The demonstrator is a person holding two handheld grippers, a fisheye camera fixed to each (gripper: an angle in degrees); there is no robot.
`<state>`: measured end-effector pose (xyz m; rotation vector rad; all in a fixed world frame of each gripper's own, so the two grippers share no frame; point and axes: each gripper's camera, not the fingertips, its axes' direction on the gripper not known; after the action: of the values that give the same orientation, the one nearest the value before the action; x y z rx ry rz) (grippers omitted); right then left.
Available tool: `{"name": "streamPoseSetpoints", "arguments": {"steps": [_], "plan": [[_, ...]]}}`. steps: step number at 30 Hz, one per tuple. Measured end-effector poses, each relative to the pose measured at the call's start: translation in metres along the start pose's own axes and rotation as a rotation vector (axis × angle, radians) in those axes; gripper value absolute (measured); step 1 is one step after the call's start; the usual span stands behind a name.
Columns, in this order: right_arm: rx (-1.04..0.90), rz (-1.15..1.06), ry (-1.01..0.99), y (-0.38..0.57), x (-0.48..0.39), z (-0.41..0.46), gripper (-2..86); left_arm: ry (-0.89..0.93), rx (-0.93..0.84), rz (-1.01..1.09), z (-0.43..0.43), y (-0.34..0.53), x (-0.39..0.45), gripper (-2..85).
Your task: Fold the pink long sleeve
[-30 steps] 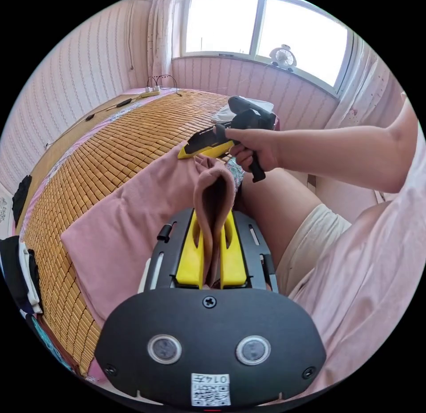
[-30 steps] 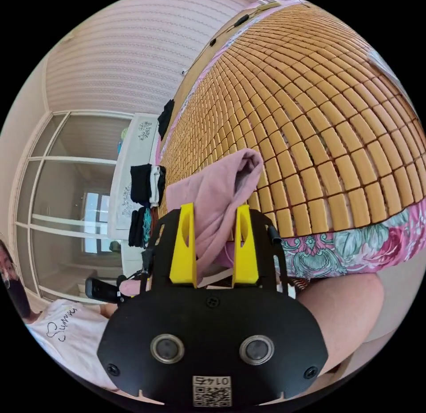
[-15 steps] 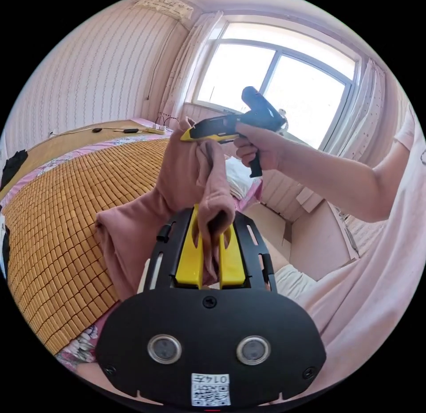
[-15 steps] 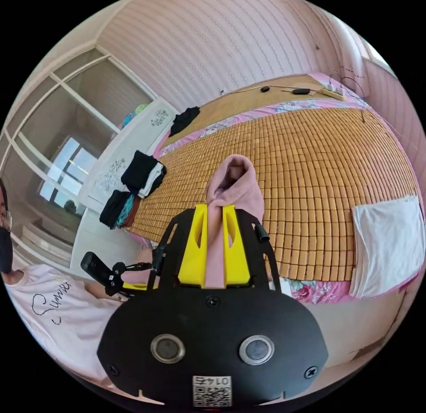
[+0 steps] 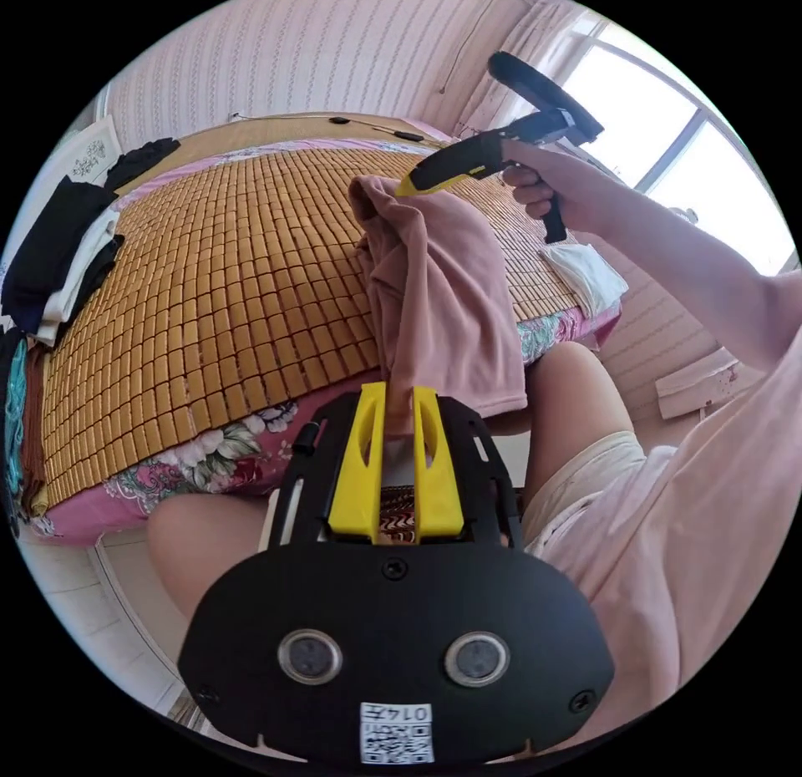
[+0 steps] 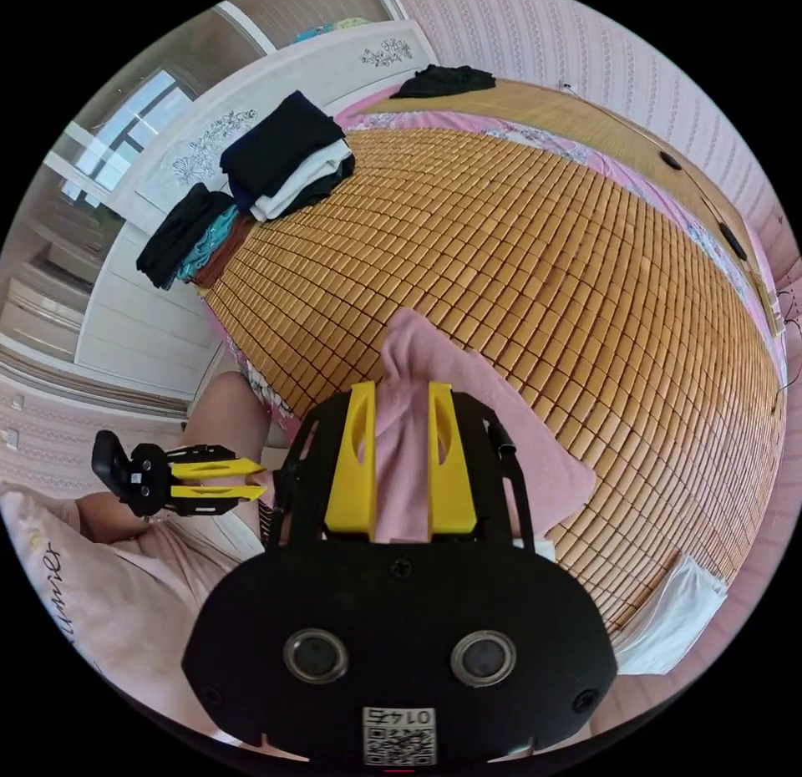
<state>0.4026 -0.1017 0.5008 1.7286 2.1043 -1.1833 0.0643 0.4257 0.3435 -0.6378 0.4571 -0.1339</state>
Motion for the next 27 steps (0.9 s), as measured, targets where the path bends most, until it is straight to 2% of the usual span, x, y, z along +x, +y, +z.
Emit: {"name": "streamPoseSetpoints", "arguments": {"steps": [2,4,7,8,11,14,16,19,27], "plan": [[0.06,0.006,0.014,-0.002,-0.003,-0.021,8.7,-0.014,0.005,-0.018,-0.01,-0.006,-0.007,5.0],[0.07,-0.01,0.036,-0.008,-0.005,-0.03,3.9,-0.067,0.027,-0.007,-0.018,-0.013,-0.007,3.8],[-0.119,-0.054,0.169,-0.03,-0.008,0.001,0.5,-0.22,0.208,0.033,-0.027,-0.021,0.001,0.0],[-0.201,-0.077,0.232,-0.041,-0.008,0.02,0.1,-0.194,0.254,0.056,-0.021,-0.027,0.002,-0.5],[-0.272,-0.09,0.291,-0.067,-0.01,0.043,-0.3,-0.037,0.147,0.073,0.018,-0.056,0.002,-0.8],[-0.388,-0.109,0.291,-0.087,-0.008,0.07,-0.5,-0.067,-0.064,0.036,0.068,-0.072,-0.005,-0.9],[-0.407,-0.095,0.285,-0.092,-0.005,0.083,-0.5,-0.035,-0.001,0.024,0.069,-0.069,-0.014,-1.0],[-0.409,-0.075,0.294,-0.105,-0.009,0.089,-0.6,0.016,-0.005,0.02,0.066,-0.074,-0.027,-1.0],[-0.33,-0.298,0.243,-0.131,-0.071,0.029,-0.5,0.075,0.002,-0.003,0.062,-0.085,-0.049,-1.0]]}}
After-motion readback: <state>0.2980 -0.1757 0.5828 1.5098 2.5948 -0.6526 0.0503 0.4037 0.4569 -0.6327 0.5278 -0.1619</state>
